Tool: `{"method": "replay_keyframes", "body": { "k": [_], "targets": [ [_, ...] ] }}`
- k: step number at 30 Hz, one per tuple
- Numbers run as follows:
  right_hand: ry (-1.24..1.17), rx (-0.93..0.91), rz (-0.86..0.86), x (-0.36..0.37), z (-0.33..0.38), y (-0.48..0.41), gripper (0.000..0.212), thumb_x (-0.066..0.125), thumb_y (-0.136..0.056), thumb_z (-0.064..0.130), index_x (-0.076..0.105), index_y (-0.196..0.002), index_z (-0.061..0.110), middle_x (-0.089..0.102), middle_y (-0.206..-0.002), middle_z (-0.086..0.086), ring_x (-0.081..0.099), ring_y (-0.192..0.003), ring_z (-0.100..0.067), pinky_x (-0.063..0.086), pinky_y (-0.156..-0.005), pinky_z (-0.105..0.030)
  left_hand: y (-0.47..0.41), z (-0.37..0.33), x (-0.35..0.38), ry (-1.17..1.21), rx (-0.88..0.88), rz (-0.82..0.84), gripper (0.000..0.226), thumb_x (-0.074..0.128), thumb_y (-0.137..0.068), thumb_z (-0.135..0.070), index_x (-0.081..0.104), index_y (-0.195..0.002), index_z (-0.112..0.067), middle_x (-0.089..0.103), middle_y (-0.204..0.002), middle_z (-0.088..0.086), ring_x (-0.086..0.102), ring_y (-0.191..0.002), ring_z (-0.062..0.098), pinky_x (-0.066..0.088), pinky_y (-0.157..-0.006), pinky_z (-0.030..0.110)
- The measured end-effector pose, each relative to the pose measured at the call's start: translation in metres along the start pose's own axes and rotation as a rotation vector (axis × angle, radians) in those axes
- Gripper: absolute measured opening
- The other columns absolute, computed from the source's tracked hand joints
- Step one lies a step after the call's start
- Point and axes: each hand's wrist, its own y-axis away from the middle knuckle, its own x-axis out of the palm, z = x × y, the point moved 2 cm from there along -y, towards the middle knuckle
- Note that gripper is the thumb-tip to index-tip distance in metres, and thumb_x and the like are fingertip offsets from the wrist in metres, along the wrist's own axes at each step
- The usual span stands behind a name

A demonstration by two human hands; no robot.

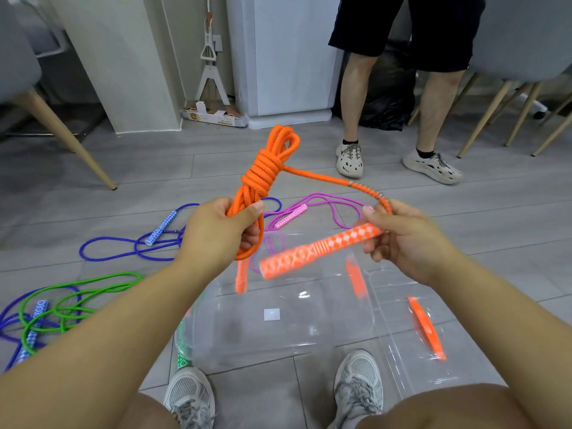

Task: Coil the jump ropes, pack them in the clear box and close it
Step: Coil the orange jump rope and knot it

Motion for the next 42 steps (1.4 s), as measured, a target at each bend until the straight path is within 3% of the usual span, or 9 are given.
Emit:
{"method": "replay_keyframes", "body": {
  "k": [6, 17, 21, 24, 27, 33, 35, 40, 42],
  "targets": [
    [-0.188, -0.030, 0.003, 0.002, 0.003, -0.002, 0.034, 0.056, -0.083, -0.004, 0.036, -0.068, 0.019, 0.057, -0.047, 0.003, 0.058, -0.041, -0.008, 0.047, -0.039, -0.016, 0.003, -0.002, 0.002, 0.010, 0.012, 0.036, 0.026, 0.064, -0.087, -0.028, 0.067, -0.079, -0.004, 0.062, -0.066, 0.012, 0.058, -0.059, 0.024, 0.055, -0.061, 0.039],
    [-0.020, -0.247, -0.089, 0.021, 0.007, 0.003, 0.040, 0.061, -0.080, -0.010, 0.031, -0.077, 0.016, 0.058, -0.071, -0.015, 0.063, -0.044, -0.019, 0.055, -0.047, -0.028, 0.003, -0.005, 0.004, 0.218, -0.062, 0.206, 0.004, 0.056, -0.083, -0.003, 0.060, -0.083, 0.000, 0.062, -0.069, 0.015, 0.059, -0.054, 0.026, 0.052, -0.060, 0.033],
    [-0.018, -0.203, -0.061, 0.023, 0.006, 0.001, 0.036, 0.062, -0.082, -0.006, 0.033, -0.080, 0.015, 0.057, -0.071, -0.016, 0.066, -0.049, -0.020, 0.056, -0.050, -0.027, 0.005, -0.004, 0.003, 0.255, -0.041, 0.357, 0.037, 0.044, -0.057, -0.005, 0.069, -0.085, -0.006, 0.065, -0.072, 0.015, 0.057, -0.057, 0.026, 0.048, -0.051, 0.025],
    [0.100, -0.173, -0.067, 0.024, 0.003, -0.001, 0.033, 0.063, -0.083, -0.002, 0.041, -0.102, 0.011, 0.059, -0.077, -0.011, 0.068, -0.055, -0.019, 0.058, -0.053, -0.030, 0.008, -0.002, 0.005, 0.165, 0.044, 0.430, 0.037, 0.049, -0.061, 0.000, 0.073, -0.088, -0.011, 0.066, -0.075, 0.015, 0.057, -0.058, 0.024, 0.048, -0.055, 0.027],
    [0.239, -0.166, -0.064, 0.021, 0.006, -0.001, 0.078, 0.066, -0.080, -0.001, 0.025, -0.135, 0.036, 0.060, -0.077, -0.004, 0.070, -0.070, -0.020, 0.057, -0.058, -0.037, 0.010, -0.004, 0.007, 0.113, 0.115, 0.456, 0.033, 0.058, -0.070, 0.008, 0.068, -0.100, -0.001, 0.065, -0.086, 0.023, 0.060, -0.065, 0.024, 0.051, -0.062, 0.024],
    [0.349, -0.088, -0.048, 0.029, 0.016, 0.002, 0.021, 0.061, -0.082, 0.046, 0.061, -0.103, 0.045, 0.060, -0.098, 0.019, 0.059, -0.091, -0.005, 0.046, -0.074, -0.030, 0.012, -0.005, 0.012, -0.043, 0.223, 0.336, 0.027, 0.073, -0.064, -0.016, 0.070, -0.089, -0.026, 0.071, -0.095, -0.003, 0.063, -0.084, 0.005, 0.051, -0.079, 0.020],
    [0.324, -0.097, -0.042, 0.035, 0.017, 0.003, 0.008, 0.060, -0.083, 0.046, 0.064, -0.083, 0.039, 0.060, -0.081, 0.033, 0.057, -0.078, 0.012, 0.042, -0.069, -0.021, 0.013, -0.003, 0.013, -0.114, 0.270, 0.290, 0.028, 0.077, -0.070, -0.012, 0.068, -0.087, -0.032, 0.069, -0.094, -0.007, 0.062, -0.083, 0.002, 0.049, -0.077, 0.018],
    [0.446, -0.070, -0.144, 0.050, -0.002, -0.018, 0.063, 0.064, -0.047, 0.084, 0.071, -0.089, 0.038, 0.060, -0.113, 0.000, 0.057, -0.105, -0.014, 0.047, -0.089, -0.033, 0.017, -0.001, 0.019, -0.348, 0.478, 0.281, 0.037, 0.074, -0.076, -0.012, 0.060, -0.090, -0.043, 0.062, -0.097, -0.010, 0.054, -0.088, -0.012, 0.036, -0.078, 0.001],
    [0.477, -0.022, -0.118, 0.051, -0.011, -0.021, 0.071, 0.063, -0.041, 0.088, 0.071, -0.088, 0.035, 0.067, -0.099, -0.006, 0.063, -0.094, -0.022, 0.048, -0.092, -0.040, 0.019, -0.001, 0.020, -0.388, 0.516, 0.315, 0.034, 0.070, -0.078, -0.013, 0.061, -0.097, -0.040, 0.060, -0.098, -0.014, 0.054, -0.092, -0.009, 0.034, -0.080, 0.000]
  ]
}}
